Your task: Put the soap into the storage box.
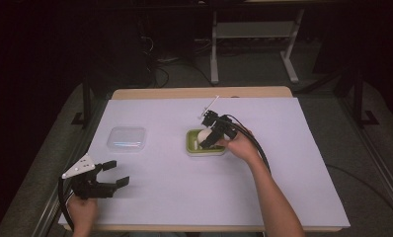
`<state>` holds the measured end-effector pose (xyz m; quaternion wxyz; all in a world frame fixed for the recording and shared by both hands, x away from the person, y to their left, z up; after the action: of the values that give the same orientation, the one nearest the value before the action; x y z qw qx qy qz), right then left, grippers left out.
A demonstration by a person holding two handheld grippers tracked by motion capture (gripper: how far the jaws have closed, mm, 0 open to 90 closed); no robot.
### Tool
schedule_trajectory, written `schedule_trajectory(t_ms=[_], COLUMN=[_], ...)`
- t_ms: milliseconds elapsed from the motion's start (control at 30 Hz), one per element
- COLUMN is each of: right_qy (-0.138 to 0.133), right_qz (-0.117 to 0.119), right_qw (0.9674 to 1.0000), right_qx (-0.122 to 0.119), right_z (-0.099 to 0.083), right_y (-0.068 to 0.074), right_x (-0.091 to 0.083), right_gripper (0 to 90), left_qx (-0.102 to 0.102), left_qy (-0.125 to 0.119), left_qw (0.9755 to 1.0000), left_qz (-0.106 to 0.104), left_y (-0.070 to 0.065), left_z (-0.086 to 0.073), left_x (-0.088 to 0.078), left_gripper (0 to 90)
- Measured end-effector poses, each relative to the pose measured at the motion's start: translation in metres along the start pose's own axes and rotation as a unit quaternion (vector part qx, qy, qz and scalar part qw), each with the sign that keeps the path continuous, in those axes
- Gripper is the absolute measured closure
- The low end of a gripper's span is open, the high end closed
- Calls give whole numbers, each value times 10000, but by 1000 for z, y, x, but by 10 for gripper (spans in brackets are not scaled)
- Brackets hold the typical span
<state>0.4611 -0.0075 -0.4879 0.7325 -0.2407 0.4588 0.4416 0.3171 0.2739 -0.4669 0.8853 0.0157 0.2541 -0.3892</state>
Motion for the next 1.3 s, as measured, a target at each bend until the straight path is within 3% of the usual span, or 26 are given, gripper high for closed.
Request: schedule_trajectory(t_ms=[633, 700, 733, 767, 833, 1133, 1300], right_qy=[-9, -162, -248, -366, -563, -394, -405], right_qz=[7, -17, 18, -21, -7, 87, 54], right_qw=[10000, 9999, 9997, 9993, 9984, 9990, 9991], right_qx=[3, -3, 0, 6, -6, 172, 145], right_z=[1, 4, 6, 8, 12, 1, -3], right_y=[1, 0, 0, -1, -1, -2, -1], right_x=[1, -4, -7, -11, -21, -22, -27], right_gripper=[241, 290, 359, 549, 432, 370, 370], left_qx=[-5, -6, 1, -6, 9, 8, 3], left_qy=[-2, -1, -2, 0, 20, 9, 8], left_qw=[10000, 10000, 10000, 10000, 10000, 10000, 10000], left_qz=[0, -3, -5, -8, -13, -13, -9], left_y=[0, 0, 0, 0, -1, 0, -1], left_z=[0, 0, 0, 0, 0, 0, 0], left_x=[0, 0, 0, 1, 1, 1, 1], left_gripper=[145, 145, 145, 145, 145, 145, 145])
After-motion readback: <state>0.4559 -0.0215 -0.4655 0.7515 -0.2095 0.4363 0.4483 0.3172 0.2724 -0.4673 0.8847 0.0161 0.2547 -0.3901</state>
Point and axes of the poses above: each handheld gripper's, and its own axes: x roughly forward along the jaws, z roughly out of its top, y roughly to its left, the point moved 10 cm from there along x, roughly forward along the jaws, and after that the axes turned 1 degree about -x, right-handed, at the moved point
